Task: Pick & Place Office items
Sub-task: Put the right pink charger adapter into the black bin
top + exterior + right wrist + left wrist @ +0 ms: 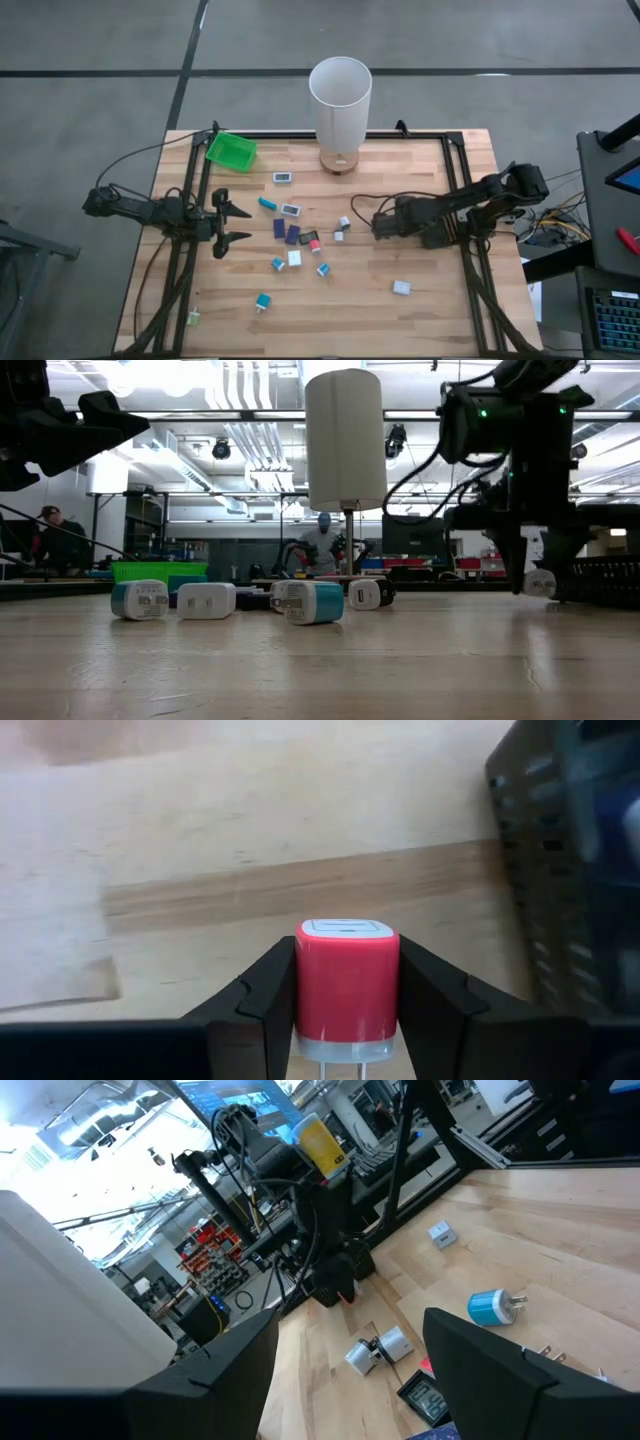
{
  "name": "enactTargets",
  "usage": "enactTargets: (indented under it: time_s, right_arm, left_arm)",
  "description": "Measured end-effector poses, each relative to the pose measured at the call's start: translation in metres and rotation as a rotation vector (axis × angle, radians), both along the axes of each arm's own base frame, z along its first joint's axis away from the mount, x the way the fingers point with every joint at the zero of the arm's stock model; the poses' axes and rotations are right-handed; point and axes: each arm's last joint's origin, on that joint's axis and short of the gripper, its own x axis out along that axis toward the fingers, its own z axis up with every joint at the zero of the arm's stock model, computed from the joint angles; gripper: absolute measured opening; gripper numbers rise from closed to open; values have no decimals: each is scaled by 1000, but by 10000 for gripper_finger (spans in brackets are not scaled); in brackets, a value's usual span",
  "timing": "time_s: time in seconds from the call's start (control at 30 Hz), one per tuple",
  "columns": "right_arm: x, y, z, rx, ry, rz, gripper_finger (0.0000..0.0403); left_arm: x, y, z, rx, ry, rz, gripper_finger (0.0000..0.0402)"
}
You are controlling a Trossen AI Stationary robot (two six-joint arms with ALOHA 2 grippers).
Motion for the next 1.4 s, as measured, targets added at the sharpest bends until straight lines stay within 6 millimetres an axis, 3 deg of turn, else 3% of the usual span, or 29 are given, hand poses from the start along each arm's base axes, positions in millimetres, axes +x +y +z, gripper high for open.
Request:
enactTargets:
  time_s: [0.43, 0.77, 1.0, 1.4]
  right_arm:
    - [12, 1, 76, -48, 130, 78, 132]
    - [-14, 6, 107, -51, 97, 95, 132]
    - [-48, 11, 106, -40, 34, 51, 132]
    - [-88, 22, 66, 29, 36, -42, 132]
  left_arm:
    - [0, 0, 0, 0, 0, 0, 257]
    - [0, 0, 0, 0, 0, 0, 257]
    - [0, 0, 0, 0, 0, 0, 257]
    - [0, 0, 0, 0, 0, 0, 257]
